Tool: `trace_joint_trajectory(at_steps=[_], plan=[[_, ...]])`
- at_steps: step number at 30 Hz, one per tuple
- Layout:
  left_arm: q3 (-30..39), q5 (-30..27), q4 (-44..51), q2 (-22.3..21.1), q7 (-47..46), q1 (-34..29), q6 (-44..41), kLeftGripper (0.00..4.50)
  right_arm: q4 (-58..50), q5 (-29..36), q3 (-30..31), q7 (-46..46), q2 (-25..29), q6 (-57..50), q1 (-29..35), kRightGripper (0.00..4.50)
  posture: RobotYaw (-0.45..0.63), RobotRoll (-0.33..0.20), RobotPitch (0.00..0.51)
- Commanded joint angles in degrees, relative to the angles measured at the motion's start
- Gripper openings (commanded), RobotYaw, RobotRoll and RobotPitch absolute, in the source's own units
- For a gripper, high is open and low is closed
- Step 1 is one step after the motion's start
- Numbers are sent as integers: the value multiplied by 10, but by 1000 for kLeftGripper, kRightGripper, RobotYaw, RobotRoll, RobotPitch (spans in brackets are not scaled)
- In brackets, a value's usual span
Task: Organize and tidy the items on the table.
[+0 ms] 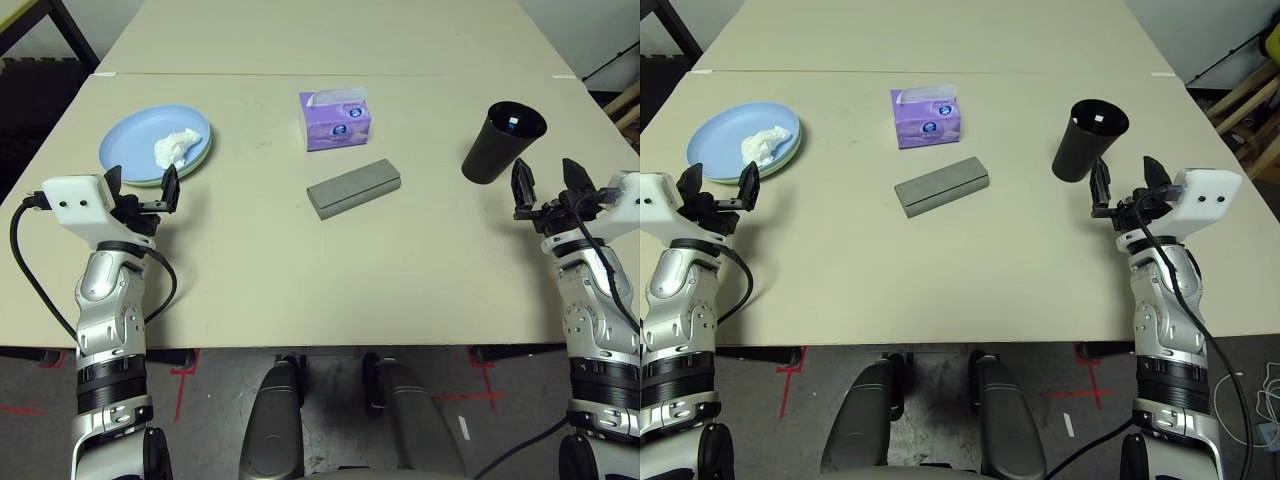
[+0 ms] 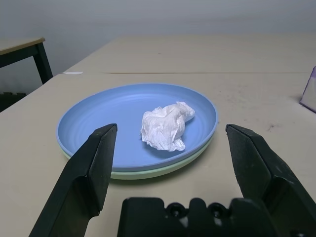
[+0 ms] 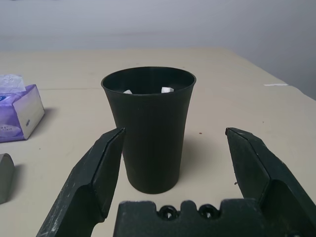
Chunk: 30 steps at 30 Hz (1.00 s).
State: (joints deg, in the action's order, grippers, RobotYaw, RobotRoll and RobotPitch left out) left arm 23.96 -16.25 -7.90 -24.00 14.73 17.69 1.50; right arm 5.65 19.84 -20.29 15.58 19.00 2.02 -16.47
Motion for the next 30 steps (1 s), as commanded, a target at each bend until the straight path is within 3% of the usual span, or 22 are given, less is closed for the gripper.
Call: trace_joint_trajectory(at_steps=[1,30], plan=[[7,-9,-5,-6,6,-7,3,4500,7,-1,1,2,1,-5,7,4469,104,0,190],[4,-9,-11,-11,8,-6,4,4500,26,-3,6,1,2,5,-4,4469,103,0,179]])
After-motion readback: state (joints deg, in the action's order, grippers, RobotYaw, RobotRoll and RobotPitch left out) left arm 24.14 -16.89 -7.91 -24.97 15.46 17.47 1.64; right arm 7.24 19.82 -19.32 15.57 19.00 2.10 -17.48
